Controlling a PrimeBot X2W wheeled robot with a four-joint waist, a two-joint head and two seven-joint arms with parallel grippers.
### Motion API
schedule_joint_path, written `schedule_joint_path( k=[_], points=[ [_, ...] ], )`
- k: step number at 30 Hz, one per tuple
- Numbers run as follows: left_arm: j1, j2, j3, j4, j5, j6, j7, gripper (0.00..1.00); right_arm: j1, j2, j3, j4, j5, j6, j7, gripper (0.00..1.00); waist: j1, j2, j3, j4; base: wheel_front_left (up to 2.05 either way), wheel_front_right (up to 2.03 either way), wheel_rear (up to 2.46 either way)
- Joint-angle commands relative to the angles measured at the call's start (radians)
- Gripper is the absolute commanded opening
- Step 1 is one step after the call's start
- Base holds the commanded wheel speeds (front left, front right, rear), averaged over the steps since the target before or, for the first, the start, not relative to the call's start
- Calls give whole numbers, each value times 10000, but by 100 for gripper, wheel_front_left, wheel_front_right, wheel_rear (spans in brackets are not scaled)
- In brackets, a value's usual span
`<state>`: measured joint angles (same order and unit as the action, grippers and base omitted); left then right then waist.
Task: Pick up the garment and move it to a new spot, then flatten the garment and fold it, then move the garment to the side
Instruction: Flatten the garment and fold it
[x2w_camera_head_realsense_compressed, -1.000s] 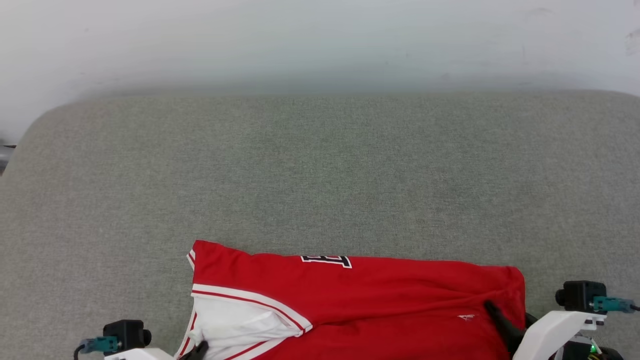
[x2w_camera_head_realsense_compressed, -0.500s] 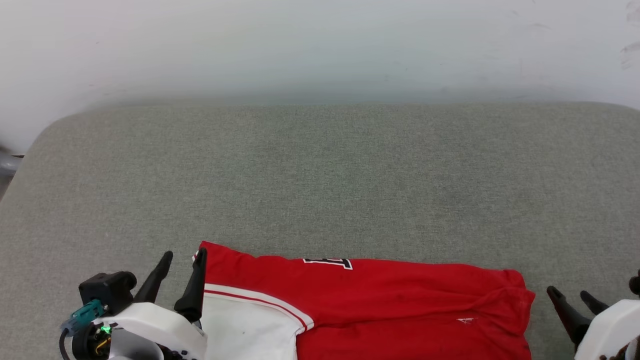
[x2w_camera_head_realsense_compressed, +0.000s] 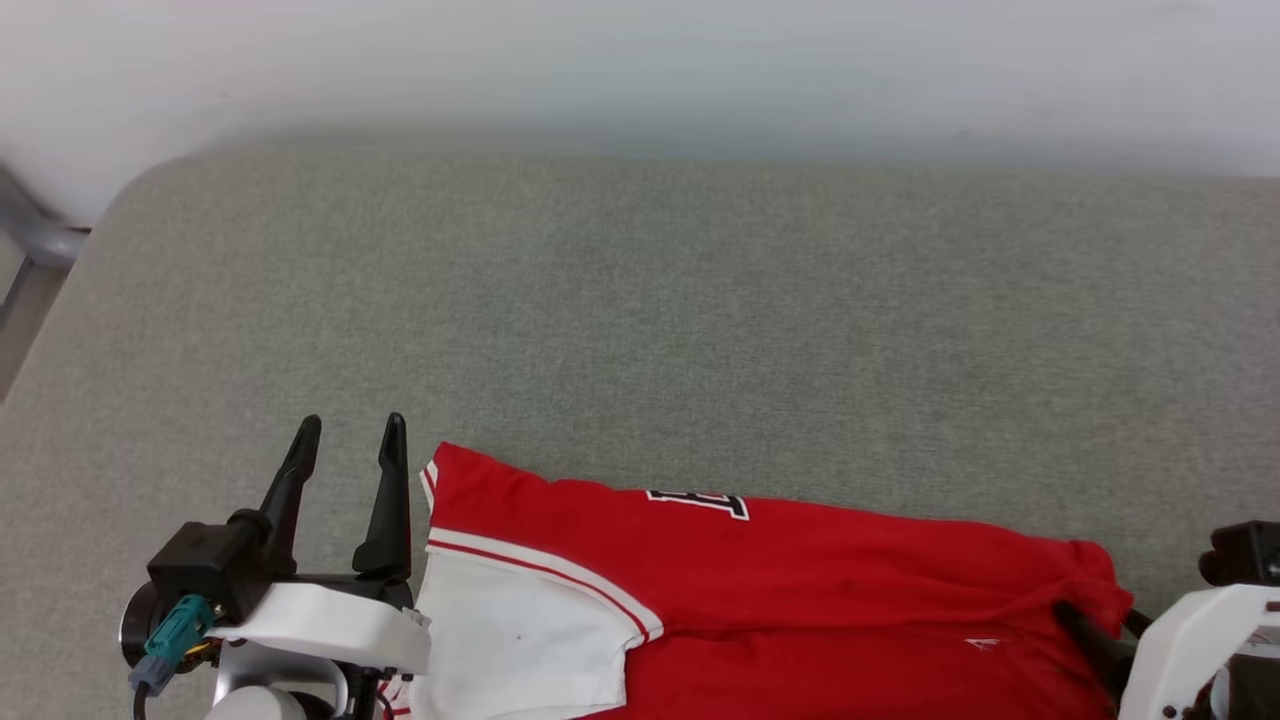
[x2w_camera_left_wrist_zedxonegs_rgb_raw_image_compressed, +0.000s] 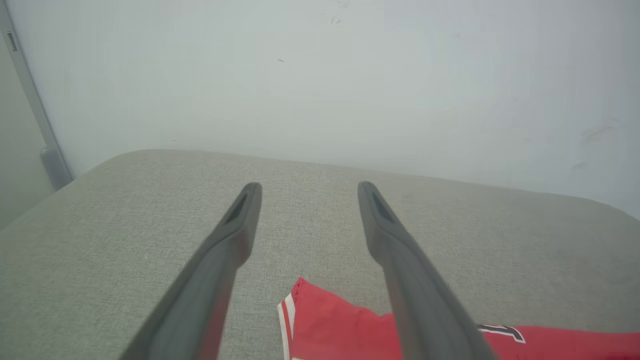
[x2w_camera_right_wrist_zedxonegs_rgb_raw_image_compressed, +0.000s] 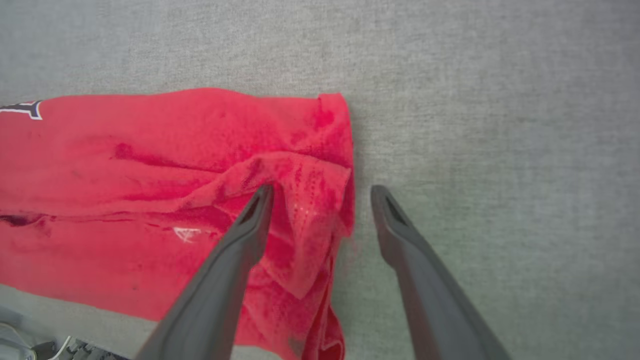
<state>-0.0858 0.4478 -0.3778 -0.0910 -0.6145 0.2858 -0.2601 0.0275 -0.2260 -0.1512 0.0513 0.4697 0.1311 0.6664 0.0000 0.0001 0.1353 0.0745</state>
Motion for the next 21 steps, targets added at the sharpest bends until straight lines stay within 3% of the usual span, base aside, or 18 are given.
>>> schedule_joint_path(
  k=[1,10,11,12,16,21],
  points=[
    [45,-63,67,-84,74,13,-65,100,-226,35,121,166,95,-9,-26,100,0,-1,263,200,0,0,0],
    [-77,-543,290,-57,397,-263,-70,100,-30,507,950,1365,409,2,738,100,0,-1,590,430,0,0,0],
    [-77,-588,319,-26,431,-291,-70,100,-15,527,997,1384,444,8,749,47,0,-1,596,425,0,0,0],
    [-76,-635,343,-1,455,-325,-71,100,-21,553,1012,1390,510,8,725,1,0,-1,593,414,0,0,0],
    [-21,-673,448,124,555,-404,-71,100,-119,462,1036,1368,526,7,607,0,0,-1,462,325,0,0,0],
    [217,-670,473,375,714,-460,-72,100,-493,-107,902,864,472,-9,5,0,0,-1,-134,50,0,0,0]
  ],
)
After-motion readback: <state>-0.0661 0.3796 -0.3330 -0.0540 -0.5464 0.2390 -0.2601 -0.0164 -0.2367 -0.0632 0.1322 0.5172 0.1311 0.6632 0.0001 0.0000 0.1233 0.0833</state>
